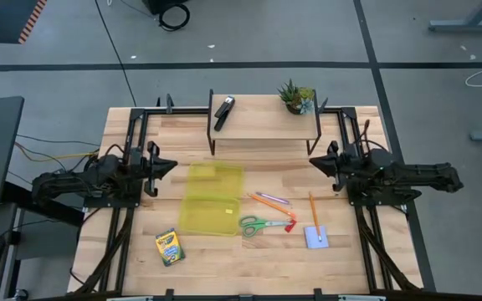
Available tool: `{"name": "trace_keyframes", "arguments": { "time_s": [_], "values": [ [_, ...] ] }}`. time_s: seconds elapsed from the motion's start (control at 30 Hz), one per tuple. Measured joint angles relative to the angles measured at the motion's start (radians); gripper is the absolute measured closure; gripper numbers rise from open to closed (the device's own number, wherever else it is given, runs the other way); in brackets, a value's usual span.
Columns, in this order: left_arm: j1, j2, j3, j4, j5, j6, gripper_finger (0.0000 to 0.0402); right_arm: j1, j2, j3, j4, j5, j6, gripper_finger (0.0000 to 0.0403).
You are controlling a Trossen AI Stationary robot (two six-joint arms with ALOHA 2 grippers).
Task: Pack school essentials
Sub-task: Put the pink pen into the supply box
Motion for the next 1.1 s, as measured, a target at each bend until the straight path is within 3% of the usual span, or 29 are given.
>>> {"name": "trace_keyframes", "arguments": {
  "time_s": [0.17,0.43,0.7,1.1],
  "values": [
    [0.000,0.000,0.000,0.035,-0.032,0.016,0.0392,0.000,0.086,0.000,0.086,0.091,0.048,0.0380],
    [0.000,0.000,0.000,0.080,-0.076,0.093,0.0381,0.000,0.329,0.002,0.284,0.093,0.050,0.0380],
    [0.000,0.000,0.000,0.082,-0.076,0.112,0.0392,0.001,0.556,0.074,0.266,0.087,0.025,0.0380],
    [0.000,0.000,0.000,0.067,-0.076,0.125,0.0381,0.009,0.825,0.211,0.204,-0.022,0.018,0.0380]
  ]
}}
